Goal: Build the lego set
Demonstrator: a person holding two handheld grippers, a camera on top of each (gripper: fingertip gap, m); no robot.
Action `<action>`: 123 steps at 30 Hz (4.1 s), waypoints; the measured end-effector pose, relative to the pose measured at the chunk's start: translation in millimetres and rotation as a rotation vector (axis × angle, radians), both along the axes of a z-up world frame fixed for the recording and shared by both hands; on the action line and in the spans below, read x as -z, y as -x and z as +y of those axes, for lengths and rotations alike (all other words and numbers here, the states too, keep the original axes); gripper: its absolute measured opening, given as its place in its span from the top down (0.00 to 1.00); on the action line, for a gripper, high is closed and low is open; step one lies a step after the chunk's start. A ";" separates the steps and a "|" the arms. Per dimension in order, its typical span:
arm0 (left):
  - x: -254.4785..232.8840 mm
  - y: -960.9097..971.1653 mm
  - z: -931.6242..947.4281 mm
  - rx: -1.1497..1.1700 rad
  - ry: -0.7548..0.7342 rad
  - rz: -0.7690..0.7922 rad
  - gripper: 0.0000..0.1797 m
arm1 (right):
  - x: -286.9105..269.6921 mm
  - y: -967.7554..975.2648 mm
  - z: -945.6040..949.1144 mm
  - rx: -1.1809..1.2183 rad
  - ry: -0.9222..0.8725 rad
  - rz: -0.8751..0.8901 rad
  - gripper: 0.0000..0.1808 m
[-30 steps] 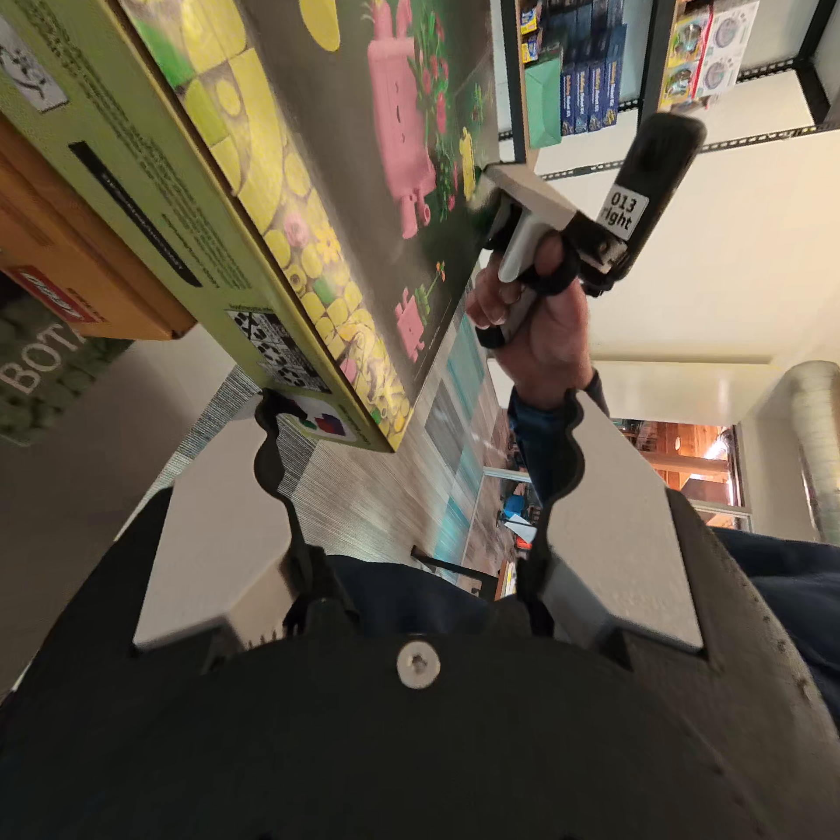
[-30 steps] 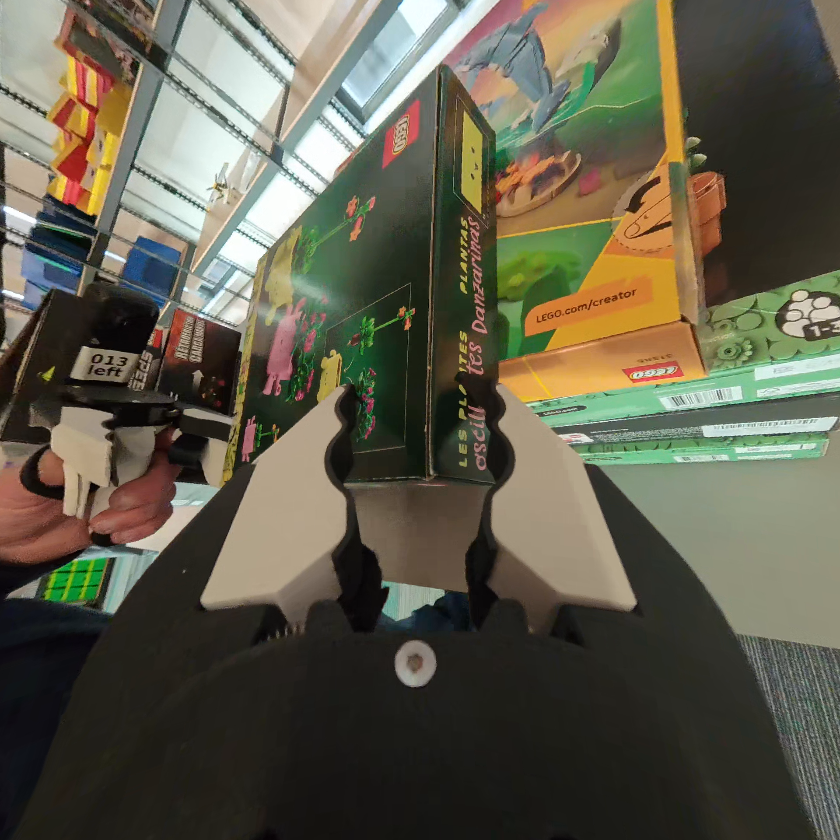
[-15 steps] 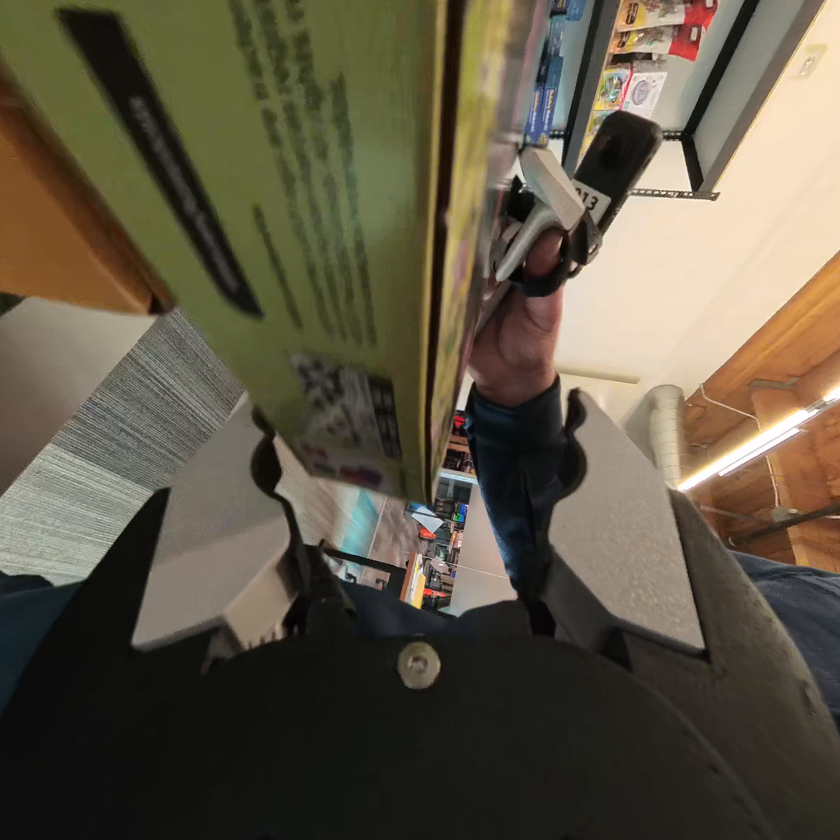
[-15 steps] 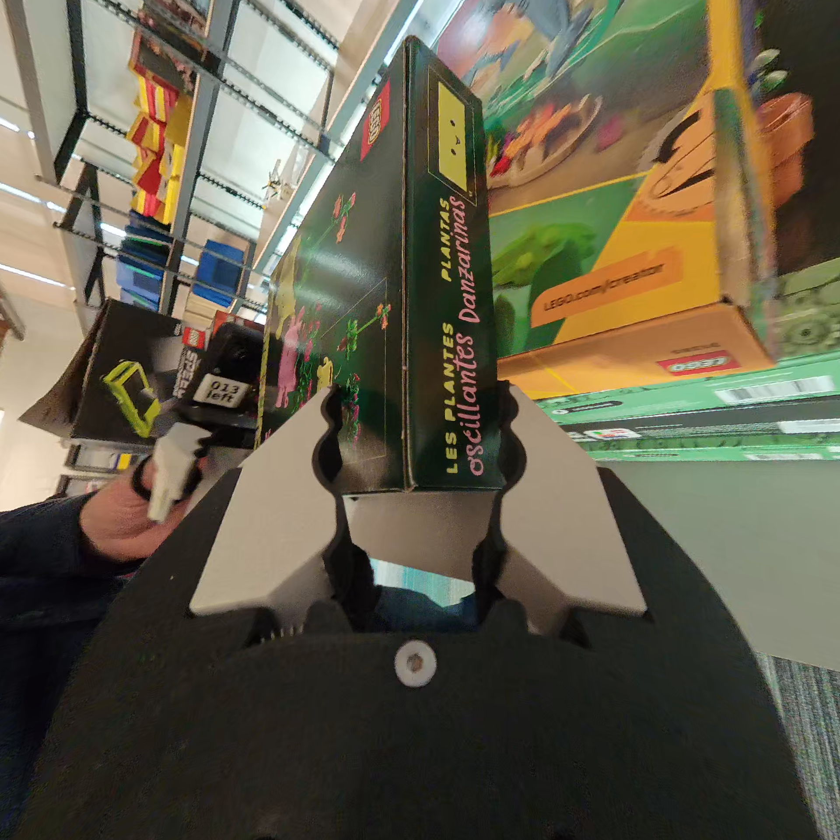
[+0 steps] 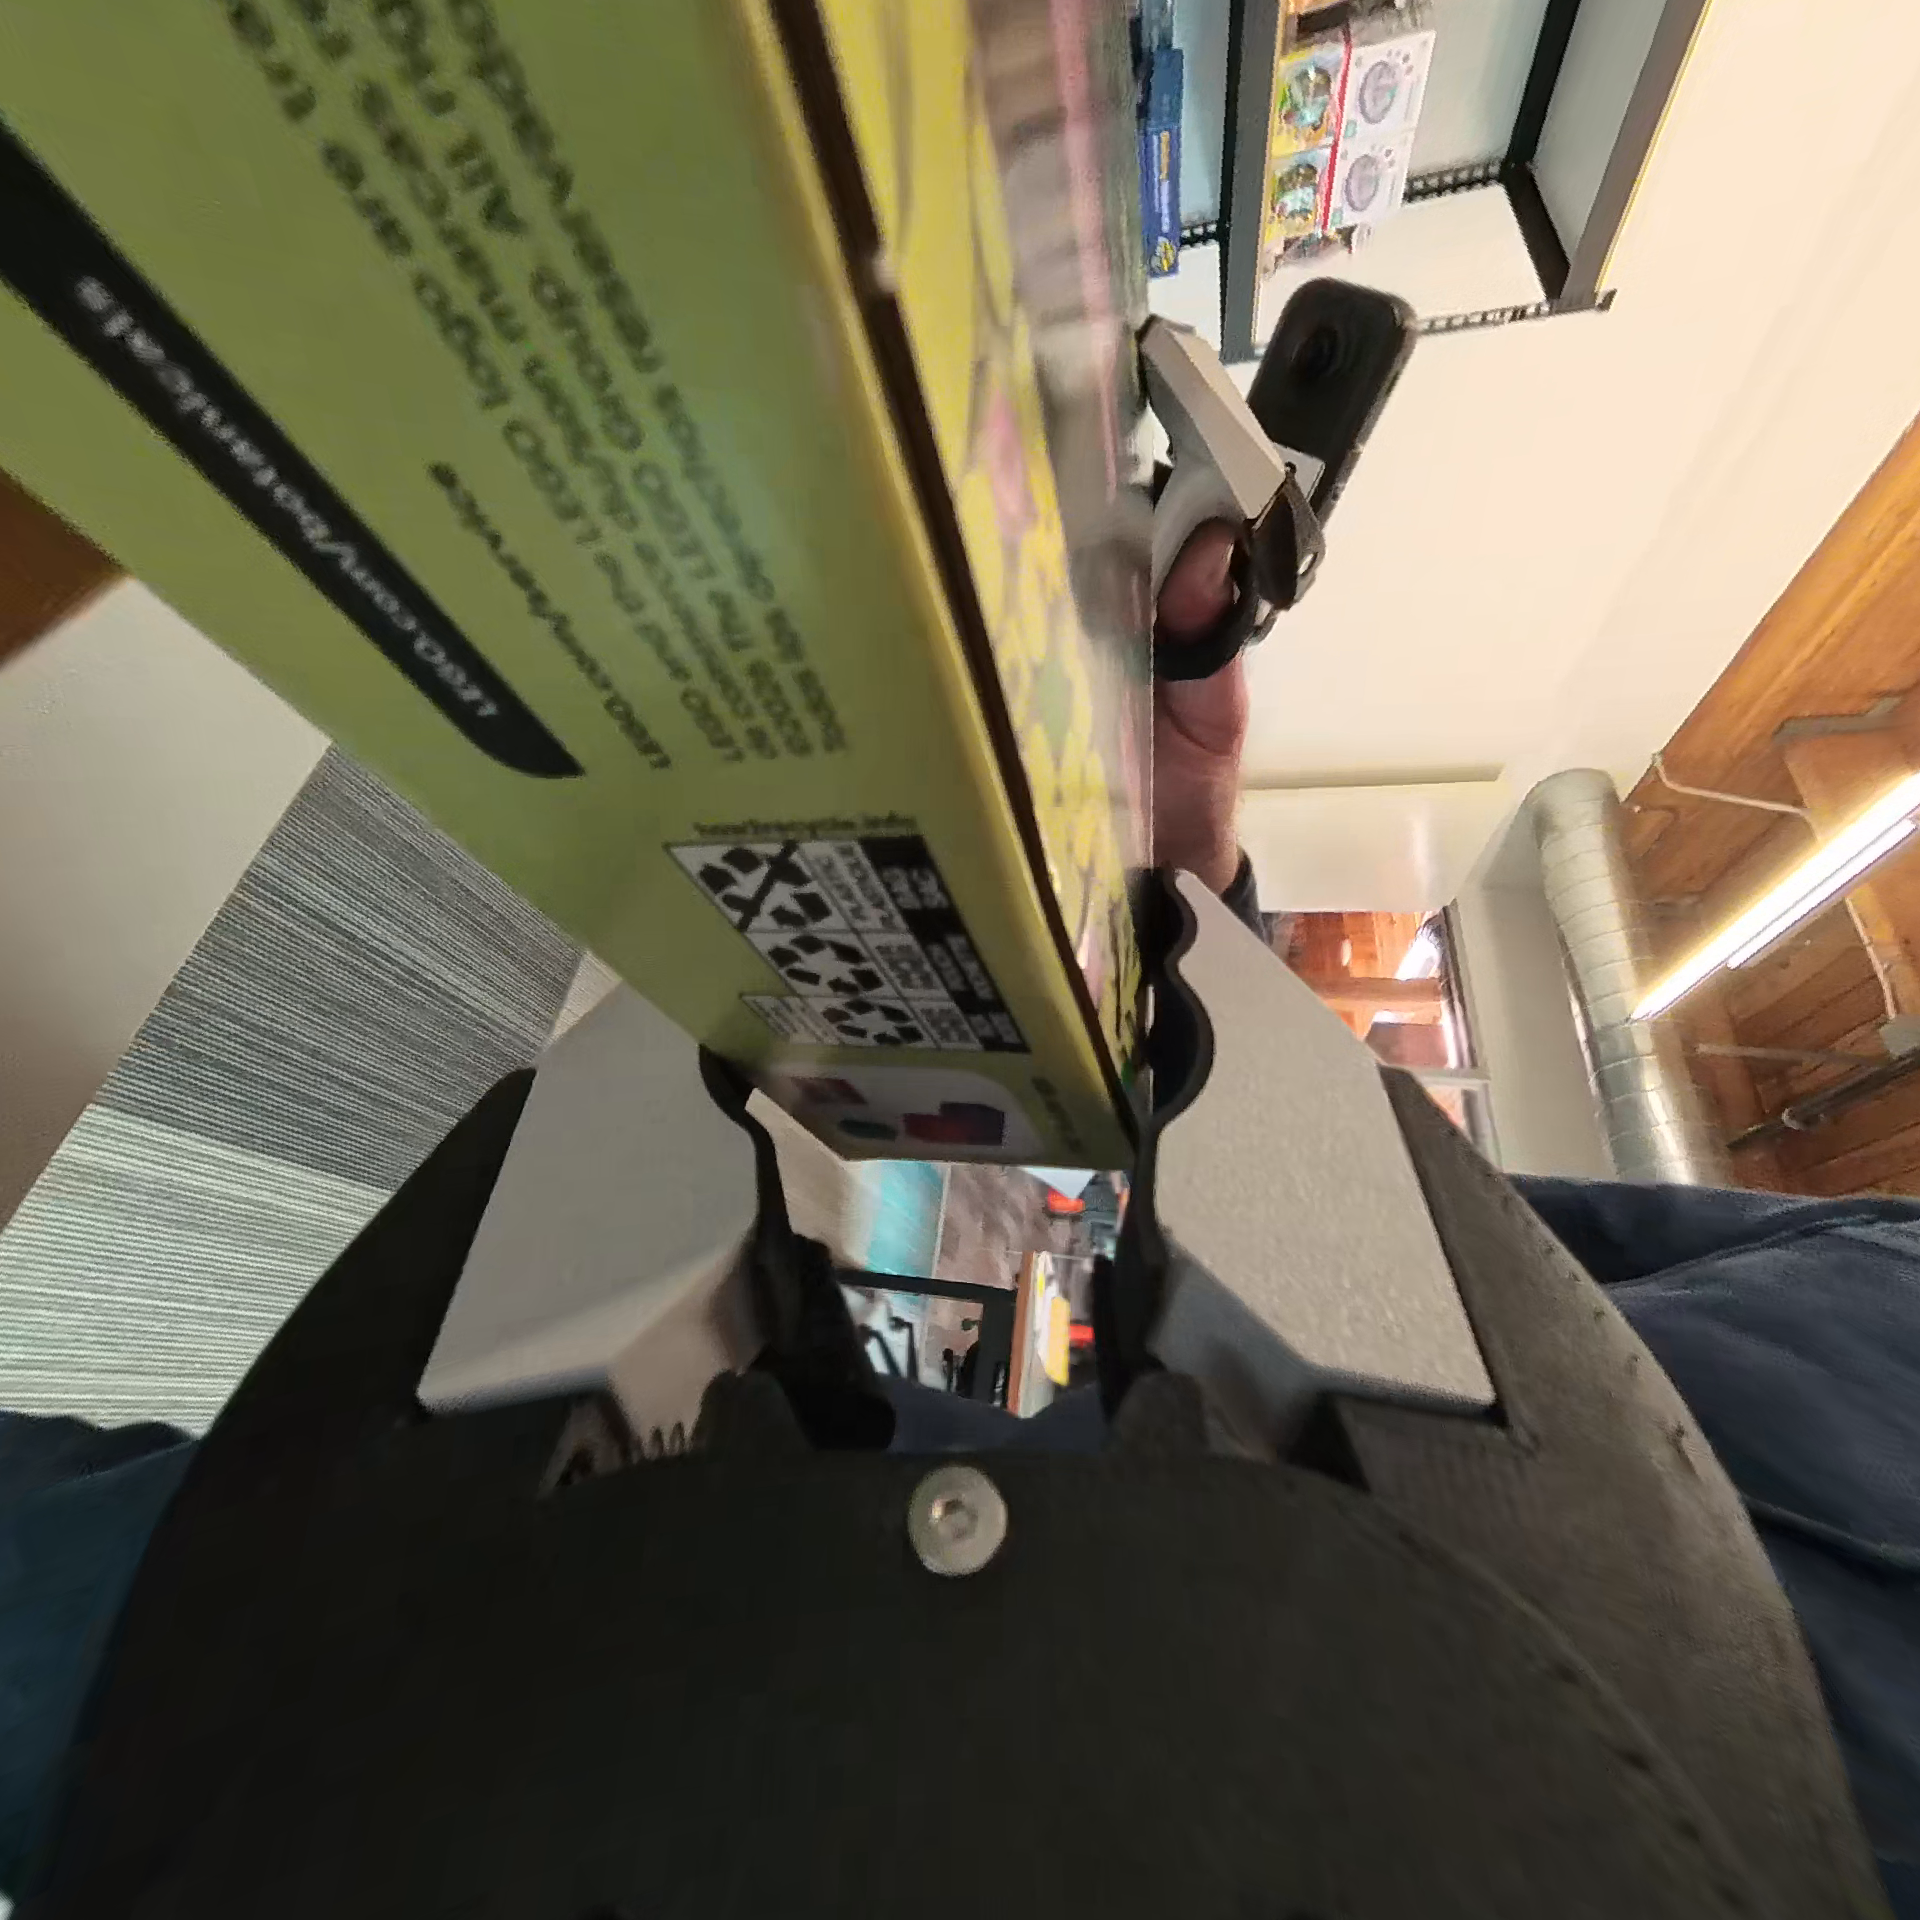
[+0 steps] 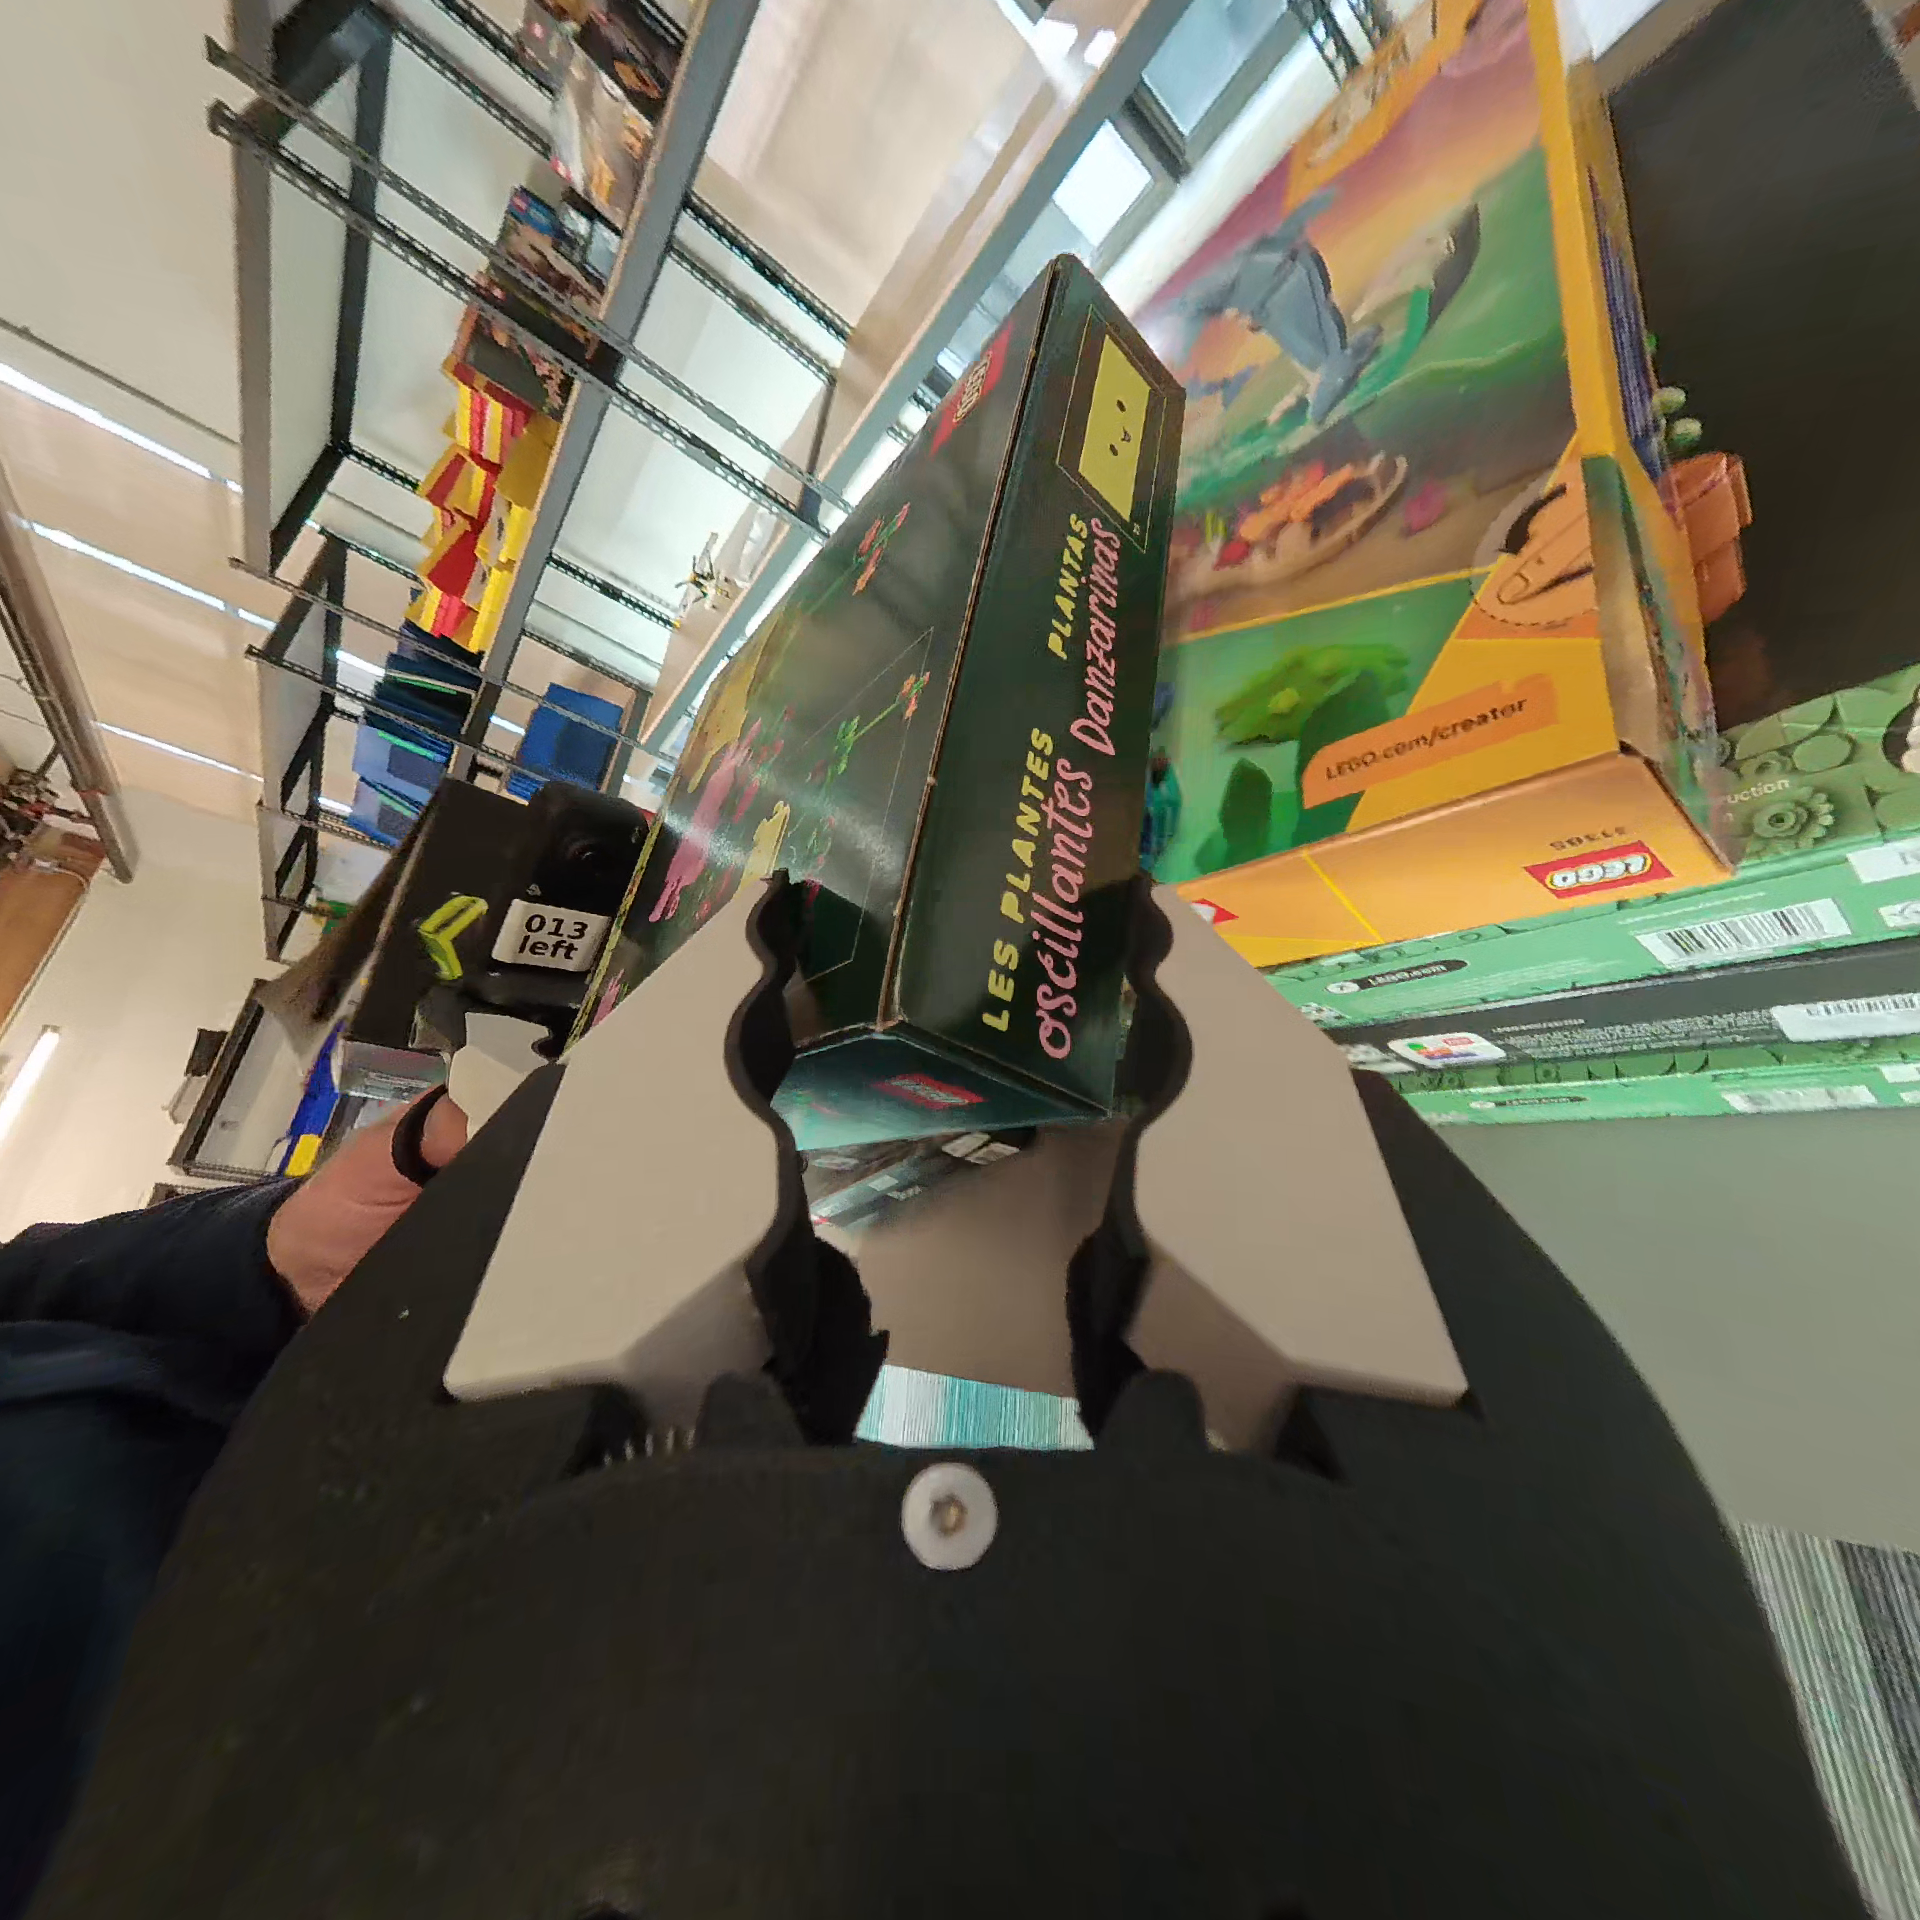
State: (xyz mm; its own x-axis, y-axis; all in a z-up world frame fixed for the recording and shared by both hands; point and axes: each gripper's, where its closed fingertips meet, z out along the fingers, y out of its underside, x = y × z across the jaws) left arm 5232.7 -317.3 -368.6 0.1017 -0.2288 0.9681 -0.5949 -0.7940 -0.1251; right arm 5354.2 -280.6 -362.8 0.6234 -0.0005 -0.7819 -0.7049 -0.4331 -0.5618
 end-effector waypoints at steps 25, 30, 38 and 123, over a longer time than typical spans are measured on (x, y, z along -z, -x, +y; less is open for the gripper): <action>-243.7 203.6 22.0 -0.101 -0.470 -0.263 0.62 | -253.2 209.8 31.2 -0.148 -0.520 -0.010 0.65; -225.0 286.2 38.8 -0.204 -0.364 -0.213 0.62 | -214.4 295.9 47.7 -0.237 -0.415 0.093 0.65; -151.2 365.8 81.2 -0.304 -0.046 -0.101 0.56 | -128.0 380.4 63.5 -0.285 -0.153 0.211 0.63; -8.3 93.6 -118.2 0.123 0.005 0.025 0.55 | -99.1 35.2 -21.6 -0.328 -0.081 -0.054 0.70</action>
